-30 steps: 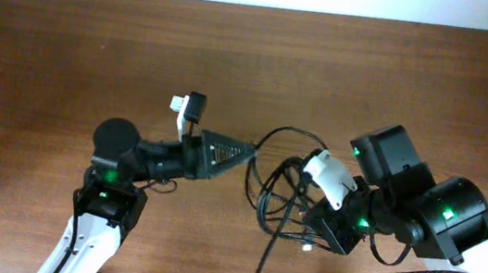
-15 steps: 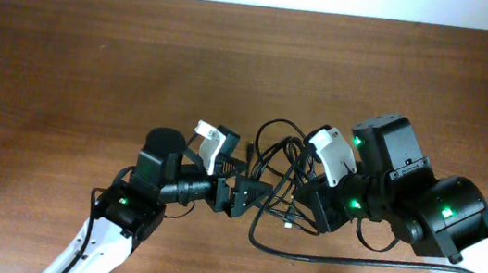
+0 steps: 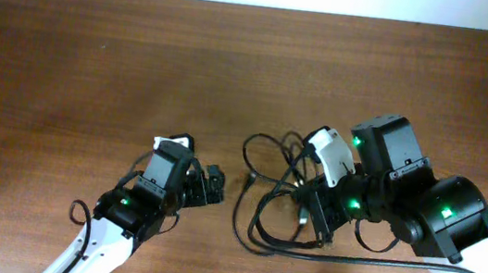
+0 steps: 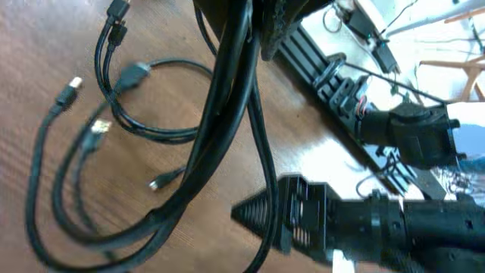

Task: Untangle cables

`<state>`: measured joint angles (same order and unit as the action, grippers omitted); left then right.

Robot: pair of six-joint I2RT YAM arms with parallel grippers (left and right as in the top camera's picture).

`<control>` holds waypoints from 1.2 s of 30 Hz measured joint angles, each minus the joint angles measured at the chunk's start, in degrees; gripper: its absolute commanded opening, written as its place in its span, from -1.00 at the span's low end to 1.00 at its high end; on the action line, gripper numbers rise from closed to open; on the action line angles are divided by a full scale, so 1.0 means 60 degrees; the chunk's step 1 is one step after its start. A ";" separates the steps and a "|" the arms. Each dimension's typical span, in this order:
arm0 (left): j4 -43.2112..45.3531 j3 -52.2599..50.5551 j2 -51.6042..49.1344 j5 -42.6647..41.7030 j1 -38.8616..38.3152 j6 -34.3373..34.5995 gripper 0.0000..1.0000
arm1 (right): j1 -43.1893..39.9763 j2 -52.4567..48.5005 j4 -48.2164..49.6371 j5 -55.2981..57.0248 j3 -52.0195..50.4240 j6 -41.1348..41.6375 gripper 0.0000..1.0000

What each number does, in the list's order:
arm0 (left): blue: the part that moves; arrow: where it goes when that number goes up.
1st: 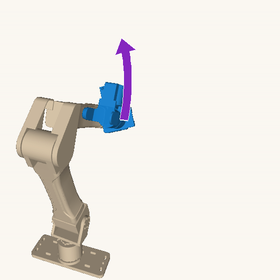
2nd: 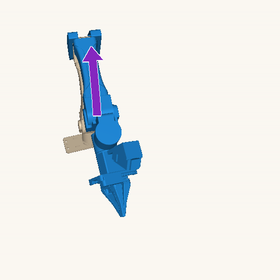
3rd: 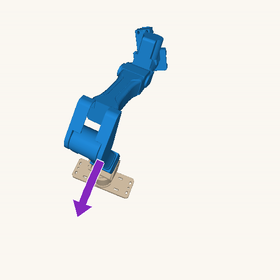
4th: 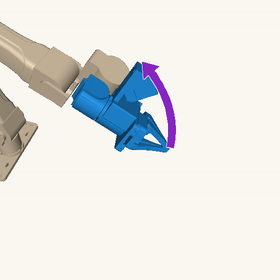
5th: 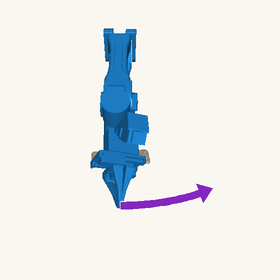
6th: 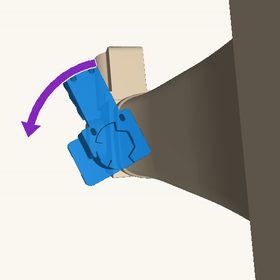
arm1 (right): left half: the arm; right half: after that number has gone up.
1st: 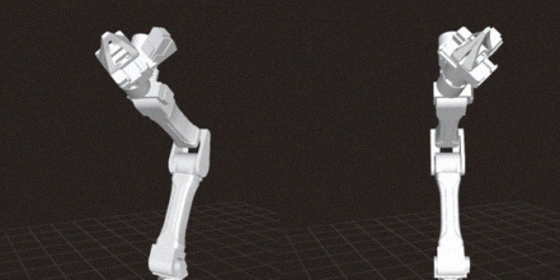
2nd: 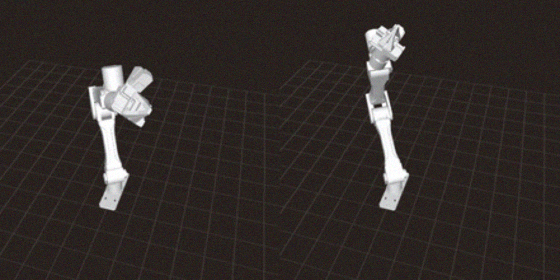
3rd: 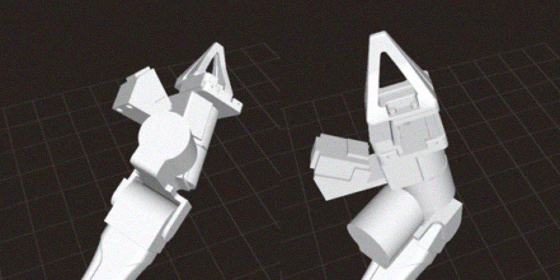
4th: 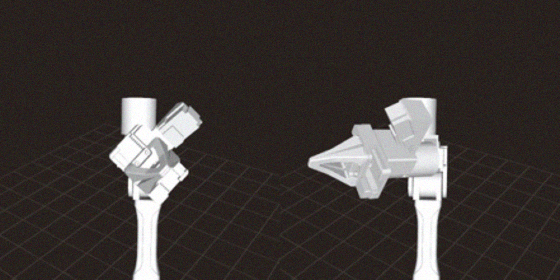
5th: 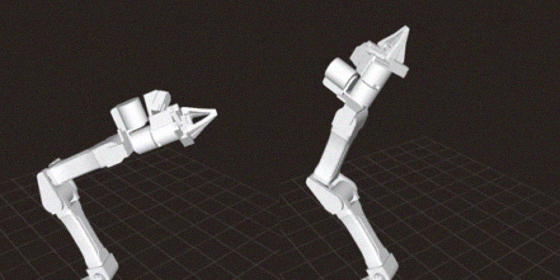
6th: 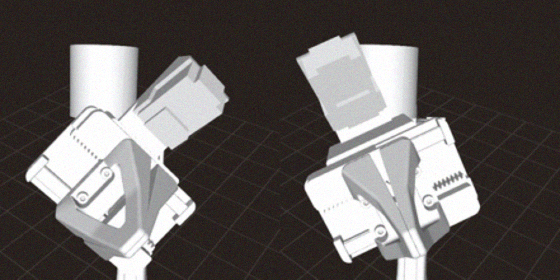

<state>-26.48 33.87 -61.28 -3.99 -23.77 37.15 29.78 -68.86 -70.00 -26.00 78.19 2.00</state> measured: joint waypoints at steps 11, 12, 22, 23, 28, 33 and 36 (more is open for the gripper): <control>-0.0670 -0.0004 0.0000 -0.0776 0.0000 0.0000 0.98 | 0.0000 -0.0459 0.0382 0.5104 0.0004 0.3646 -0.92; -0.0750 0.0000 0.0000 -0.0776 0.0000 0.0000 0.98 | 0.0000 -0.0754 0.0208 0.5300 0.0004 0.3756 -0.92; -0.1257 -0.0004 -0.0004 -0.2550 0.0022 -0.3166 0.98 | 0.0000 -0.2178 0.0484 0.4907 0.0000 0.4666 -0.92; -0.1024 -0.0011 -0.0004 -0.3850 0.0025 -0.4244 0.98 | 0.0000 -0.2178 0.0998 0.4288 0.0000 0.4670 -0.92; 0.1326 -0.0066 -0.0004 -0.8255 0.0025 -0.6521 0.98 | 0.0000 -0.2018 0.2466 0.0681 -0.0029 0.3869 -0.92; 0.2102 -0.0066 0.0000 -0.8524 0.0025 -0.6630 0.98 | 0.0000 -0.1555 0.3413 -0.1253 -0.0033 0.3479 -0.92; 0.2095 -0.0066 0.0000 -0.8528 0.0025 -0.6630 0.98 | 0.0000 -0.1552 0.3614 -0.2481 -0.0033 0.3162 -0.92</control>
<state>-13.91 33.47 -61.28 -55.16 -23.62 -2.63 29.78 -78.17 -48.31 -40.88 78.00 20.97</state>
